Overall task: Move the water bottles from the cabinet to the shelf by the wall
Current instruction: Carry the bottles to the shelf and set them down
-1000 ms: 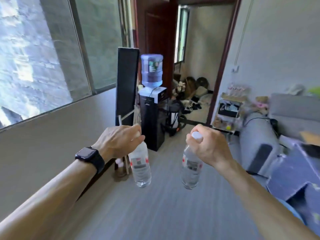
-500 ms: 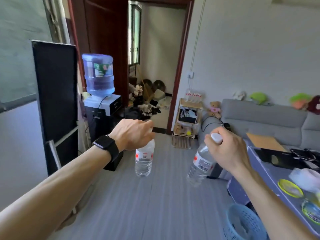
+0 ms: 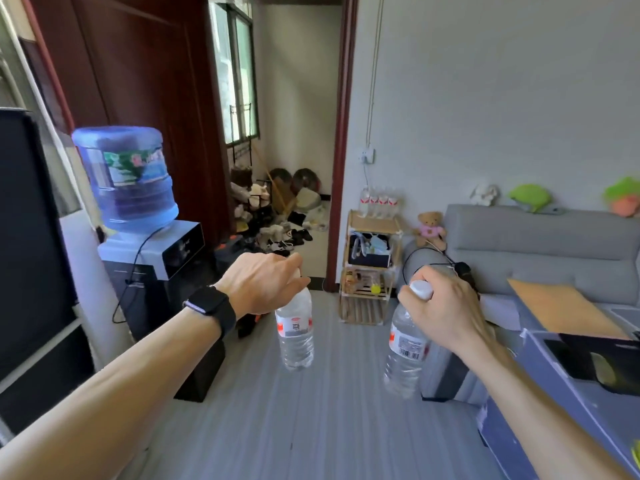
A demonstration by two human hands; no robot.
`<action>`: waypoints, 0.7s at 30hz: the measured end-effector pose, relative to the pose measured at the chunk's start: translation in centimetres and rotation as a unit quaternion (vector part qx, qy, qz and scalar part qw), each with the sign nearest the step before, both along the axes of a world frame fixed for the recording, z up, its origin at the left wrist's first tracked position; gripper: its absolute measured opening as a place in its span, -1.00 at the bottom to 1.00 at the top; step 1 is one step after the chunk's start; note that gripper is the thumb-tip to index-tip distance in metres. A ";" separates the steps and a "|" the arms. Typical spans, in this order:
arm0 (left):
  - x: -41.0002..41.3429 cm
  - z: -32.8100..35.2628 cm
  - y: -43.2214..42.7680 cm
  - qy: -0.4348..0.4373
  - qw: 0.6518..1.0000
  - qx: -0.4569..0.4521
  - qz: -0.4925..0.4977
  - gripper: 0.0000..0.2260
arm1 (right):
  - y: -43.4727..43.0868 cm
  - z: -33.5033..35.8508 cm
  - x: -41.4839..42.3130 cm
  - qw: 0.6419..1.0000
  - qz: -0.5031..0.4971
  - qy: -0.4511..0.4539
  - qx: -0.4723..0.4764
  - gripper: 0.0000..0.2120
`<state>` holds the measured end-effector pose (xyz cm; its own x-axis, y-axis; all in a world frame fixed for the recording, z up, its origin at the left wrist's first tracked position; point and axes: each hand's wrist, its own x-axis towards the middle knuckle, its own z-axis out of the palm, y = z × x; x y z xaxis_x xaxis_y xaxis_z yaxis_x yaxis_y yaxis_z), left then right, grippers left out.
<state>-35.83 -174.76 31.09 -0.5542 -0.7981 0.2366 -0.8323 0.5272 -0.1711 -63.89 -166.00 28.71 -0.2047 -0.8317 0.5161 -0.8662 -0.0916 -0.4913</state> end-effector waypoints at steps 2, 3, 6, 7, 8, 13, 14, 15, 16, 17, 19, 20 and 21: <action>-0.7 0.0 -3.5 0.002 1.000 0.010 0.006 -0.69 | -3.9 -0.2 -0.9 1.000 -0.002 0.016 0.025 -0.83; -0.9 -0.1 -5.4 0.003 1.000 0.014 0.010 -0.69 | -5.9 -0.5 -1.4 0.999 0.000 0.018 0.038 -0.84; -1.8 -0.9 -12.1 0.018 0.999 0.022 0.028 -0.69 | -12.6 -1.7 -3.0 0.998 0.007 0.000 0.063 -0.83; -2.2 -1.4 -14.4 0.017 0.999 0.020 0.031 -0.69 | -15.0 -2.1 -3.6 0.998 0.005 -0.008 0.070 -0.82; -2.5 -1.9 -16.8 0.011 0.999 0.019 0.032 -0.68 | -17.2 -2.5 -4.0 0.997 0.002 -0.012 0.076 -0.82; -4.4 -4.3 -28.5 -0.024 0.998 0.043 0.025 -0.70 | -27.9 -3.2 -5.4 0.995 -0.006 -0.010 0.095 -0.81; -4.6 -4.4 -30.8 -0.026 0.998 0.046 0.022 -0.69 | -30.0 -3.1 -5.7 0.995 -0.008 -0.011 0.100 -0.80; -4.7 -4.4 -33.1 -0.021 0.998 0.050 0.022 -0.70 | -32.0 -3.0 -6.1 0.995 -0.010 -0.009 0.103 -0.80; -4.9 -4.3 -35.5 -0.010 0.998 0.056 0.024 -0.70 | -34.0 -2.9 -6.4 0.995 -0.013 -0.009 0.102 -0.78; -5.1 -4.1 -38.0 0.005 0.998 0.062 0.026 -0.71 | -35.9 -2.6 -6.7 0.995 -0.018 -0.010 0.096 -0.77; -6.2 -3.7 -42.7 0.028 0.997 0.070 0.028 -0.73 | -39.5 -2.2 -7.8 0.995 -0.032 -0.023 0.089 -0.78; -7.1 -3.6 -44.8 0.028 0.997 0.070 0.020 -0.74 | -41.3 -2.2 -8.4 0.995 -0.040 -0.030 0.089 -0.80; -8.1 -3.7 -46.8 0.020 0.998 0.067 0.006 -0.74 | -42.8 -2.2 -9.0 0.994 -0.047 -0.036 0.090 -0.80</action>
<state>-43.94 -221.58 27.39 -0.5359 -0.8309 0.1496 -0.8439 0.5325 -0.0659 -72.94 -208.82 26.50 -0.3166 -0.8848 0.3421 -0.8289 0.0827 -0.5533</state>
